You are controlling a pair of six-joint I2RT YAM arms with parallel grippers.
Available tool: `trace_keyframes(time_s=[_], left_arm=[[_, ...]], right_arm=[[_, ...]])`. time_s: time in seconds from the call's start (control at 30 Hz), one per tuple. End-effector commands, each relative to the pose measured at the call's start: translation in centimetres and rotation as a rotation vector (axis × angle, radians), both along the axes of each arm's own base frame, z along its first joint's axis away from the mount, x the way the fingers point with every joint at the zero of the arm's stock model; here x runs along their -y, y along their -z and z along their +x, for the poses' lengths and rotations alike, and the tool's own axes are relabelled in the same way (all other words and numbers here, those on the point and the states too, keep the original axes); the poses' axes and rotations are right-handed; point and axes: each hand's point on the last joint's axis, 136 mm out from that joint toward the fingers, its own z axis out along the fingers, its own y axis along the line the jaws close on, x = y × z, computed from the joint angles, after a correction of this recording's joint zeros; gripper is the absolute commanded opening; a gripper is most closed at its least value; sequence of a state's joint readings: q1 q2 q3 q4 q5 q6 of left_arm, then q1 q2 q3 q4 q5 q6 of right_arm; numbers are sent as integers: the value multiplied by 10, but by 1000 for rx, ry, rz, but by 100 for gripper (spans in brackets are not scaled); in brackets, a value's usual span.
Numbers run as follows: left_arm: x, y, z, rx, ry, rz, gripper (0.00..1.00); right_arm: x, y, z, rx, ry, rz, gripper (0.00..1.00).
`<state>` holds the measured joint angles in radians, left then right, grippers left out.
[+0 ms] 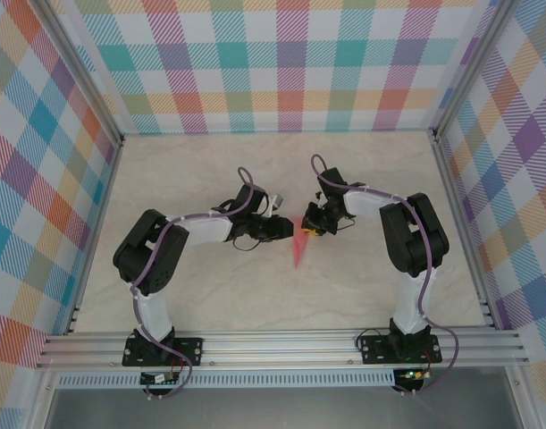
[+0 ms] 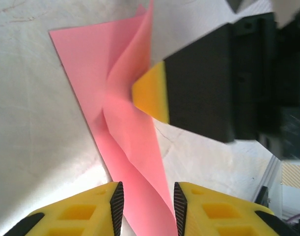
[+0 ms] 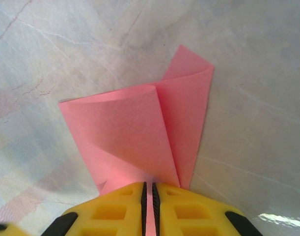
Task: Fold a paper plane with a square sheet of paper (fold left side to right side)
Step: Fold the wing for the fifth time at the center of the table.
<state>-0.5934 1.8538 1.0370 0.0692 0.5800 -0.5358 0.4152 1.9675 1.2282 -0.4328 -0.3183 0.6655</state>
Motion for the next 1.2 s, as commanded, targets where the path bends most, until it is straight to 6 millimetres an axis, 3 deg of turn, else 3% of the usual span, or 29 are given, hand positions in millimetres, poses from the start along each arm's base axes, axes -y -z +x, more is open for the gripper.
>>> trace_keyframes(time_s=[0.0,0.13,0.3,0.57,1.17], left_arm=[[9,-25,-12,28,31,-93,29],[36,-34,-34,-12,86,-195,23],[63,-27,-48,-32,132,-191,21],[57,6,-42,-60,89,-84,20],[42,30,-47,-89,50,-11,20]], right_arm=[[7,19,-13,-50,-1,-40,15],[6,19,-12,-50,-2,-33,15],[6,20,-13,-52,-3,-33,15],[6,21,-13,-52,-8,-36,15],[7,20,-13,-52,-14,-48,16]])
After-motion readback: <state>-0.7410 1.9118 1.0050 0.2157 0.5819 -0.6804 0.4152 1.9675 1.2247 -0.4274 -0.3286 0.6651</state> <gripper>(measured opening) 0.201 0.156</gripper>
